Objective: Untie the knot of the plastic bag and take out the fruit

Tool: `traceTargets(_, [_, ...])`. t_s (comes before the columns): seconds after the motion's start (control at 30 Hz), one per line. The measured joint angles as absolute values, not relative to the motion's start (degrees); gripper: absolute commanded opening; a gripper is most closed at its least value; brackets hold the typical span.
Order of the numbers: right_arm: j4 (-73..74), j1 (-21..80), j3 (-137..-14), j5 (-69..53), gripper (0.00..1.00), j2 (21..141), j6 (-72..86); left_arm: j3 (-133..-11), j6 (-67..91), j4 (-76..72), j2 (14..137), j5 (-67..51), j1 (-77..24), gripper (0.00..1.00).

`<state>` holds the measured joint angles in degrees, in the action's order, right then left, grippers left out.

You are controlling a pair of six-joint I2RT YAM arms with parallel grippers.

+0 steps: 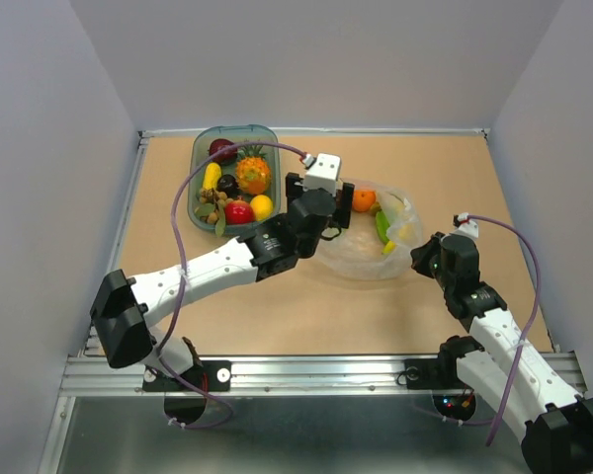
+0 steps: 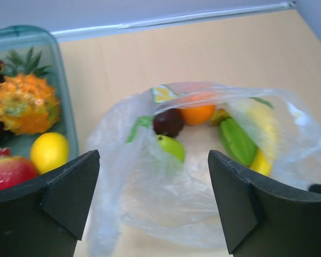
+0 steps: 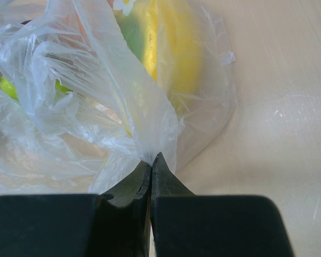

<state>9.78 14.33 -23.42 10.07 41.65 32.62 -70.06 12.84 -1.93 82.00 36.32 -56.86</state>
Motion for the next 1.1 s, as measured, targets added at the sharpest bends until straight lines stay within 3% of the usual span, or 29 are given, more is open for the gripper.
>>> traceTargets(0.23, [9.8, 14.4, -23.4, 10.1, 0.01, 41.6, 32.6, -77.9, 10.9, -3.6, 92.8, 37.9, -63.5, 0.79])
traceTargets(0.5, [9.8, 14.8, -23.4, 10.1, 0.00, 41.6, 32.6, -84.9, 9.1, -3.5, 107.5, 37.5, -63.0, 0.79])
traceTargets(1.1, [9.8, 15.1, -23.4, 10.2, 0.01, 41.5, 32.8, -86.3, 10.2, -4.8, 114.5, 35.0, -53.2, 0.81])
